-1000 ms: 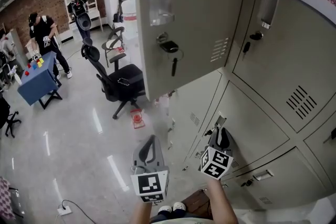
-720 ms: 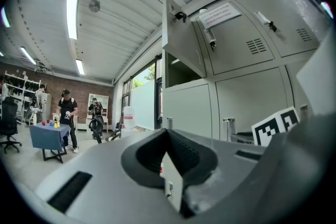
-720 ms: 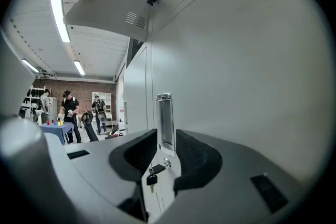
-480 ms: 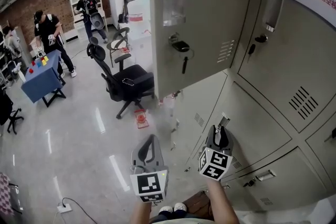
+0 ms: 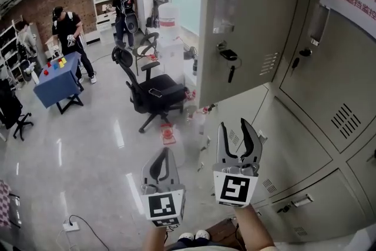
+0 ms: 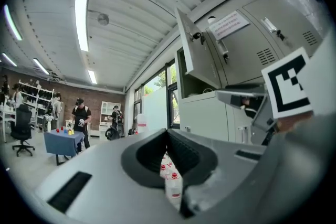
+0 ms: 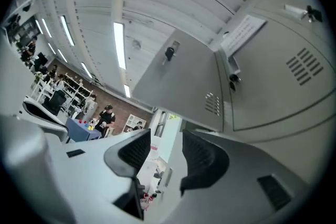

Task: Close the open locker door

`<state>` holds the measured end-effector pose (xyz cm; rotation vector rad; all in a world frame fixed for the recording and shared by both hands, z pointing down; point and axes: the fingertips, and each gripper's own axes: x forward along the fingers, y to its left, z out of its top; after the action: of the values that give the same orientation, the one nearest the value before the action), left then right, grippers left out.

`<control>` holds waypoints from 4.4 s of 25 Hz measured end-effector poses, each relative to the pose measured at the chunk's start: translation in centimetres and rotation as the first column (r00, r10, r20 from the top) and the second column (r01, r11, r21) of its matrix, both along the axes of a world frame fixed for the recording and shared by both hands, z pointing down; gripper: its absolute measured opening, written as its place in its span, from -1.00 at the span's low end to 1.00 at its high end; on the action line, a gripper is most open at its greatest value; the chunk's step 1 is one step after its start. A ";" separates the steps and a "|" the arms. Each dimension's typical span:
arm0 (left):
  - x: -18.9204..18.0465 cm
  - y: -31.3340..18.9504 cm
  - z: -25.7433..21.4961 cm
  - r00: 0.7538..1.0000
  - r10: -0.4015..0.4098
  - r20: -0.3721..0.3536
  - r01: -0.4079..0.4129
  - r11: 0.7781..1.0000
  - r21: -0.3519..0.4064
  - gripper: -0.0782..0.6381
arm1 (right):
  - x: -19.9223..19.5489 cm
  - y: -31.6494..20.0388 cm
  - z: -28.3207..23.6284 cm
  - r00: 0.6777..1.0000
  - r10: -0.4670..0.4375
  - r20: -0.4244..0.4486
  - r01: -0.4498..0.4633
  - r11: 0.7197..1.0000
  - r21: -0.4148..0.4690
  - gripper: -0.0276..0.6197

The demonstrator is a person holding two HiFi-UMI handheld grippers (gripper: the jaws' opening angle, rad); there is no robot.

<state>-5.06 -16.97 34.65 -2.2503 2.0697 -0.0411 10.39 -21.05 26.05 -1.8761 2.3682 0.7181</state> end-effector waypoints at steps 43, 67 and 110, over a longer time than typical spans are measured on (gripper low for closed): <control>-8.2 0.7 -4.9 0.972 -0.232 0.026 0.227 0.967 0.119 -0.78 | -9.4 -4.2 -5.8 0.977 -0.001 -0.215 0.057 0.965 0.256 -0.29; -15.8 -17.1 -1.4 0.982 0.189 0.020 -0.189 0.961 0.202 -0.78 | -8.4 -16.2 -5.9 0.740 0.612 -0.278 -0.478 0.770 0.422 -0.29; 0.6 -39.9 -2.6 0.735 0.677 -0.016 -0.658 0.720 0.221 -0.78 | -0.6 -28.0 -5.6 0.444 0.830 -0.338 -0.773 0.546 0.323 -0.29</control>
<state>-4.49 -56.85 32.03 -2.7467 1.0870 0.3165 9.82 -49.07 20.49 -3.0415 1.3056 1.4569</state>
